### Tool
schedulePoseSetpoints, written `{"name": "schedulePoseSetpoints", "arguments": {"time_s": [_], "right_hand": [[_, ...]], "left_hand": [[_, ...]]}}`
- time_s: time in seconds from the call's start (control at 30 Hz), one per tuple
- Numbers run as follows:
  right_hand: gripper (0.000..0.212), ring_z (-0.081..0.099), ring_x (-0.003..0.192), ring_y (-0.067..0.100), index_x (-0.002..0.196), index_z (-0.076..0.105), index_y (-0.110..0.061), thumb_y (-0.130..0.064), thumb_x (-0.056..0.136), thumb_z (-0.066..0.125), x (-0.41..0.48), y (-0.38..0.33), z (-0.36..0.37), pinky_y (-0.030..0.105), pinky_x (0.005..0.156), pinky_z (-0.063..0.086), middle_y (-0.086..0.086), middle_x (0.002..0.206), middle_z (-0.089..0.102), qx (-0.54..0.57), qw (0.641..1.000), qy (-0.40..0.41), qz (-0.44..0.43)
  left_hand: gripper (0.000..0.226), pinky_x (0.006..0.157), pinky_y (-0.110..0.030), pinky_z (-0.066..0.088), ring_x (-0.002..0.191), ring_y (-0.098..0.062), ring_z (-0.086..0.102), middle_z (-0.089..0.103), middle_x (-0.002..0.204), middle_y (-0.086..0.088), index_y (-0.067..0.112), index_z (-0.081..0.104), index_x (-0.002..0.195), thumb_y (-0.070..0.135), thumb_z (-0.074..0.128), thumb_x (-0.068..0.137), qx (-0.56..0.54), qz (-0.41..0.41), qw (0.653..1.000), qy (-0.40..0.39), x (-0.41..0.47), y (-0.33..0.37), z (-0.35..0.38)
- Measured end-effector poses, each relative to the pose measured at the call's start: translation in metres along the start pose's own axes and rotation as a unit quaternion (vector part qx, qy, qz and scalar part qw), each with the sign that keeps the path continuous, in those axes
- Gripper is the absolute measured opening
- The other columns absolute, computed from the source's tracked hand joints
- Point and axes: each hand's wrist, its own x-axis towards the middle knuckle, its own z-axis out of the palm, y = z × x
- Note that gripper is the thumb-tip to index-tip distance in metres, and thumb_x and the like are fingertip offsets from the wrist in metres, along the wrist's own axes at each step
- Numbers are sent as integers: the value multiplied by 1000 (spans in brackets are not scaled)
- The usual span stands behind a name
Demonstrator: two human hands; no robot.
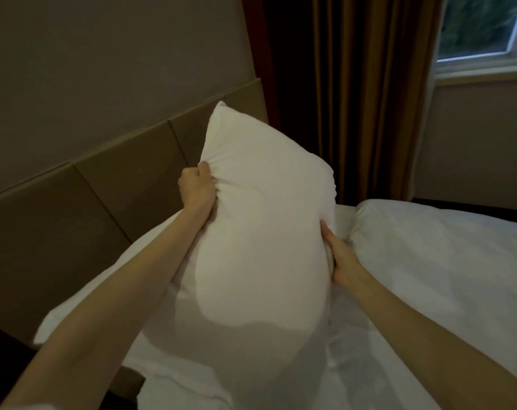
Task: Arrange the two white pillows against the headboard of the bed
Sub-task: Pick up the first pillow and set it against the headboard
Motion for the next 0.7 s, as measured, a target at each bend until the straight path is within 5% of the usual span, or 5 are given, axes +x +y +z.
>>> {"name": "schedulePoseSetpoints", "arguments": {"time_s": [0.13, 0.27, 0.4, 0.57, 0.7], "right_hand": [[43, 65, 104, 26, 107, 68, -17, -49, 78, 66, 43, 4, 2, 40, 89, 52, 10, 111, 71, 1, 1000, 25, -1], [79, 65, 109, 27, 122, 64, -13, -54, 56, 79, 102, 4, 4, 44, 99, 49, 11, 117, 70, -3, 999, 49, 1], [39, 63, 90, 17, 107, 66, -16, -46, 82, 62, 161, -3, 8, 32, 79, 52, 4, 103, 69, 7, 996, 85, -18], [110, 59, 117, 25, 132, 57, -20, -74, 38, 77, 239, -8, 12, 43, 107, 43, 7, 127, 65, -17, 995, 90, -30], [90, 59, 119, 24, 134, 55, -29, -81, 60, 59, 318, -7, 4, 46, 107, 42, 3, 130, 64, -23, 992, 115, -41]], "left_hand": [[47, 60, -34, 31, 51, -14, 36, 38, 51, 1, 15, 37, 48, 25, 42, 93, 9, 16, 1000, -22, 30, -8, 35], [46, 63, -34, 32, 54, -15, 38, 39, 55, 1, 14, 36, 50, 24, 43, 94, -6, -3, 999, -39, 73, -23, 78], [45, 62, -33, 31, 54, -14, 37, 39, 55, 1, 14, 35, 50, 22, 43, 93, -41, -4, 997, -62, 110, -37, 131], [46, 58, -33, 30, 52, -16, 37, 37, 53, 1, 17, 33, 48, 25, 42, 92, -49, 9, 993, -108, 167, -68, 192], [46, 60, -44, 47, 62, -34, 55, 47, 56, -5, 18, 39, 47, 33, 40, 90, -38, 33, 988, -147, 215, -90, 250]]}}
